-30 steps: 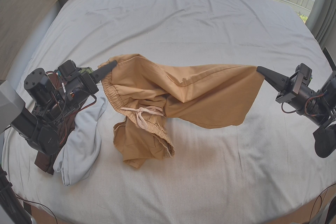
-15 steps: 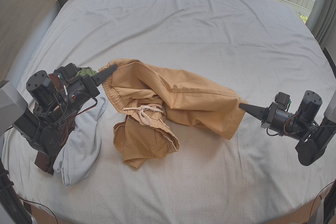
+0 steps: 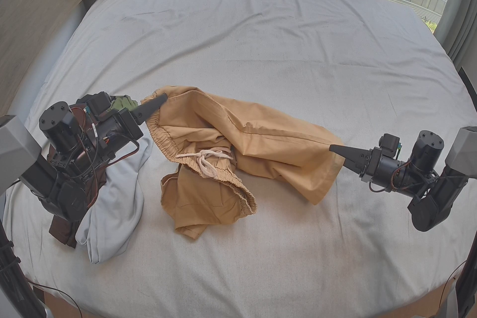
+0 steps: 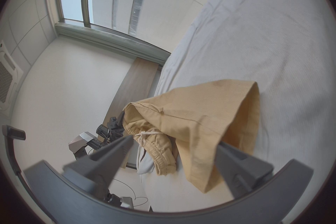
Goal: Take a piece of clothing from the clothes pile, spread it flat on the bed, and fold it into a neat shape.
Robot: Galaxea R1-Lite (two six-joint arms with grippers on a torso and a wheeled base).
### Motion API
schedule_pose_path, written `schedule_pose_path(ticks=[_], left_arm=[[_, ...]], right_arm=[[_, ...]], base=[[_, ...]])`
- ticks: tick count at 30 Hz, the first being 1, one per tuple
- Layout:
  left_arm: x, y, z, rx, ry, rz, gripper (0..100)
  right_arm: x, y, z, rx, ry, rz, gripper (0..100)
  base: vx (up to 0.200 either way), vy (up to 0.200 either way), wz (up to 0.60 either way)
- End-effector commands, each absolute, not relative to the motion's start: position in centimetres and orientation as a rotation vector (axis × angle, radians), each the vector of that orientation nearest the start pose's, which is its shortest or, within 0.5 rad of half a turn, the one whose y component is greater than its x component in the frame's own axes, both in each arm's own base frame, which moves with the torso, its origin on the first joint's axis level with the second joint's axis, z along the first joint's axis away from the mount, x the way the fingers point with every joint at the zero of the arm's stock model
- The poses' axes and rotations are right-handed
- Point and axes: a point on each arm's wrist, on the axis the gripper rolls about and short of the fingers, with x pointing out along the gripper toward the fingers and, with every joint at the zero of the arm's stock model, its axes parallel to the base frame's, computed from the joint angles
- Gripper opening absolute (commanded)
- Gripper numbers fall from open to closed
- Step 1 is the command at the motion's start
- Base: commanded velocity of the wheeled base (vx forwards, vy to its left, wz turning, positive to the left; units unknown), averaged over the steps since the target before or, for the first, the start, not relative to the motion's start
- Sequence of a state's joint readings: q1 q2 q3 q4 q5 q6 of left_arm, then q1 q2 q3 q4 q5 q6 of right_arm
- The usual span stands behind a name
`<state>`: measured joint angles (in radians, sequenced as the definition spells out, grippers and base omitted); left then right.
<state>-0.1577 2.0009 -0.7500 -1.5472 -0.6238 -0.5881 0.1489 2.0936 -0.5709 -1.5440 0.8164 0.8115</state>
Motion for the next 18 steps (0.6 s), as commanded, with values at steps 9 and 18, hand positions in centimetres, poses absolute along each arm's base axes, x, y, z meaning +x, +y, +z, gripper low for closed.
schedule_pose_path(ticks=[9, 18], left_arm=[[33.8, -6.5, 16.1, -0.481, -0.062, -0.836, 0], [33.5, -6.5, 16.2, -0.477, -0.059, -0.848, 0]], right_arm=[[34.8, 8.0, 10.3, 0.753, 0.312, 0.972, 100], [36.1, 9.6, 11.3, 0.777, 0.24, 0.949, 100]], base=[[0.0, 0.0, 0.0], [0.0, 0.0, 0.0]])
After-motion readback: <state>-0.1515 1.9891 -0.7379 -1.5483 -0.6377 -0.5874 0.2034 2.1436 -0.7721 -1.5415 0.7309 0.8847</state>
